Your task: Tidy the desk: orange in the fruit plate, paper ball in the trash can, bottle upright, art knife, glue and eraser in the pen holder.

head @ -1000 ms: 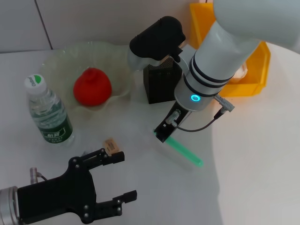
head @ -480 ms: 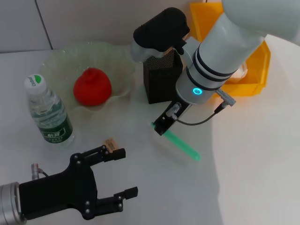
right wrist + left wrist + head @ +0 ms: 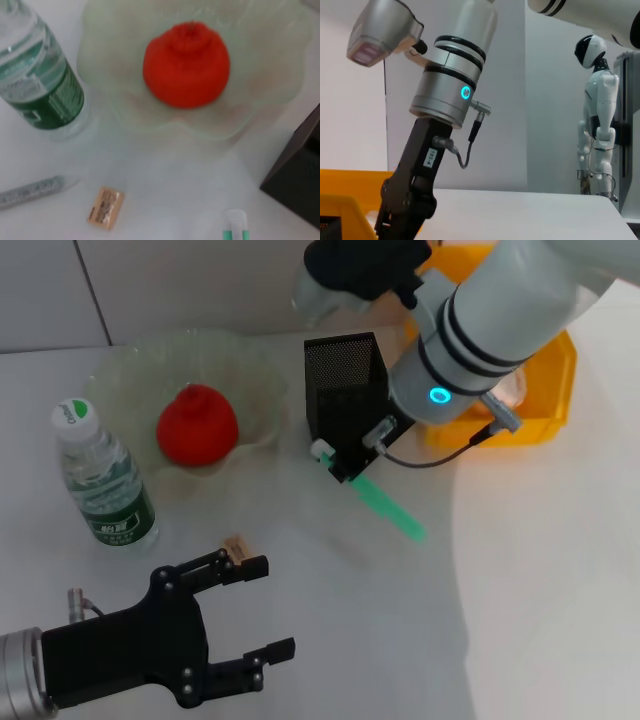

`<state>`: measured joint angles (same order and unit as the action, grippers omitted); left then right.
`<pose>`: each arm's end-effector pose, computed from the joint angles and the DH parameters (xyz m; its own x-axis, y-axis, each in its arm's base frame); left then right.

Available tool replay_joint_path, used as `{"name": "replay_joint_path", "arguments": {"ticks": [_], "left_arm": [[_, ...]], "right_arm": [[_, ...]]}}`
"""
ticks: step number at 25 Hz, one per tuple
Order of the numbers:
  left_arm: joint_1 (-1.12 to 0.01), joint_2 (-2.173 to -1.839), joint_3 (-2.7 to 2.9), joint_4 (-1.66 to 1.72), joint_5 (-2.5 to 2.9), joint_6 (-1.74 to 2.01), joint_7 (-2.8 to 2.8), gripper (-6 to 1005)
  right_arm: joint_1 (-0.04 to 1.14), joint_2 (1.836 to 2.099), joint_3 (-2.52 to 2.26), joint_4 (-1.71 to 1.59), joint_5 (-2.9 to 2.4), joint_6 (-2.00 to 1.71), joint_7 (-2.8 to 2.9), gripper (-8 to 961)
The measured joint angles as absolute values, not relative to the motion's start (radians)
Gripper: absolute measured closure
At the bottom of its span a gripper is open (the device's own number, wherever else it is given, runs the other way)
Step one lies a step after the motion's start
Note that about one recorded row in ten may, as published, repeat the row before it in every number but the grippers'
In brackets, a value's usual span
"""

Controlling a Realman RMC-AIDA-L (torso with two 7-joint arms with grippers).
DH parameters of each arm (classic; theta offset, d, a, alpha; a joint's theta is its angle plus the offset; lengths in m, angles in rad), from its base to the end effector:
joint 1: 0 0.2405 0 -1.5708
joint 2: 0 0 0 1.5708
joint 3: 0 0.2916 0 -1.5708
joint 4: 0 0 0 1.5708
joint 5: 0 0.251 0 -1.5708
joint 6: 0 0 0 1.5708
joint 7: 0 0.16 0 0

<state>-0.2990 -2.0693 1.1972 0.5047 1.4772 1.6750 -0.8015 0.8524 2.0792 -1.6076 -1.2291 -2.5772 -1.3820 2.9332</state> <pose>-0.3129 0.2800 -0.0826 0.7524 -0.0068 0.6587 0.1331 -0.9778 -0.1621 0.1008 0.4451 -0.0886 0.7412 -0.6579 0.1337 -0.5320 -0.6970 -0.4807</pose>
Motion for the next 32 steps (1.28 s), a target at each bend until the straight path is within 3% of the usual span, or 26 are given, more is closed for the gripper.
{"name": "replay_joint_path", "arguments": {"ticks": [15,32], "left_arm": [[-0.29,-2.07,1.206,0.505,1.479,1.682,-0.811,228],[-0.295,-2.069,1.209,0.505,1.479,1.678,-0.813,228]], "right_arm": [[0.698,2.081,-1.451,-1.649,-2.622,-1.398,2.905,756],[0.637,2.085,-1.426,-1.678,-2.614,-1.134,2.828,726]]}}
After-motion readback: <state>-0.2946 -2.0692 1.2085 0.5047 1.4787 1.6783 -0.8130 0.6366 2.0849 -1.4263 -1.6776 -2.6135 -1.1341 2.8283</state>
